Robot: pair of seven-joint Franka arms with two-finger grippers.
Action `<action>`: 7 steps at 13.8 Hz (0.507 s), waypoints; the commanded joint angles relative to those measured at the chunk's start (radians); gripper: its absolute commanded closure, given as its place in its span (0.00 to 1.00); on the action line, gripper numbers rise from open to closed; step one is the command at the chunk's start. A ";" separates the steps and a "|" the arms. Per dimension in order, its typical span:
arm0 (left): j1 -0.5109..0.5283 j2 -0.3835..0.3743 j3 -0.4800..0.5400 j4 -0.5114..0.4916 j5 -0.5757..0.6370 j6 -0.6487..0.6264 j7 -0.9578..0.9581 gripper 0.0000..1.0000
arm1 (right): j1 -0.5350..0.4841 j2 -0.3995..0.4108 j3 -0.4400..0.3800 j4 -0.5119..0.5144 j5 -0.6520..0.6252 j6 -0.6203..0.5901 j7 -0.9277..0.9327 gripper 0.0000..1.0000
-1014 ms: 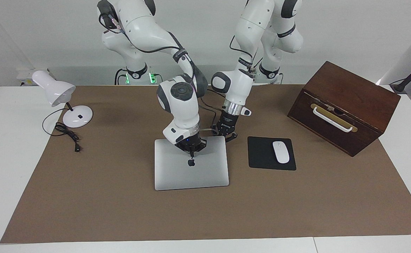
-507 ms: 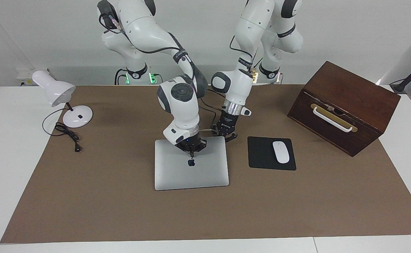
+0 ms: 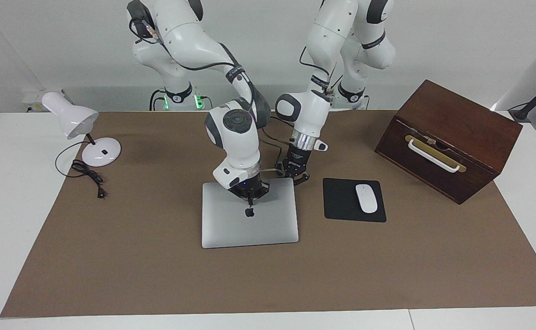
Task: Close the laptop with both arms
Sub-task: 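Press the laptop lid flat with the right gripper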
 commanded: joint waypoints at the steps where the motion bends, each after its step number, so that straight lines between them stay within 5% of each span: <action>1: -0.024 0.066 0.008 -0.005 -0.017 -0.006 -0.005 1.00 | 0.001 0.000 0.003 -0.024 0.030 0.034 0.019 1.00; 7: -0.022 0.066 0.008 -0.005 -0.017 -0.006 -0.005 1.00 | -0.011 -0.041 0.003 0.036 0.030 -0.038 0.011 1.00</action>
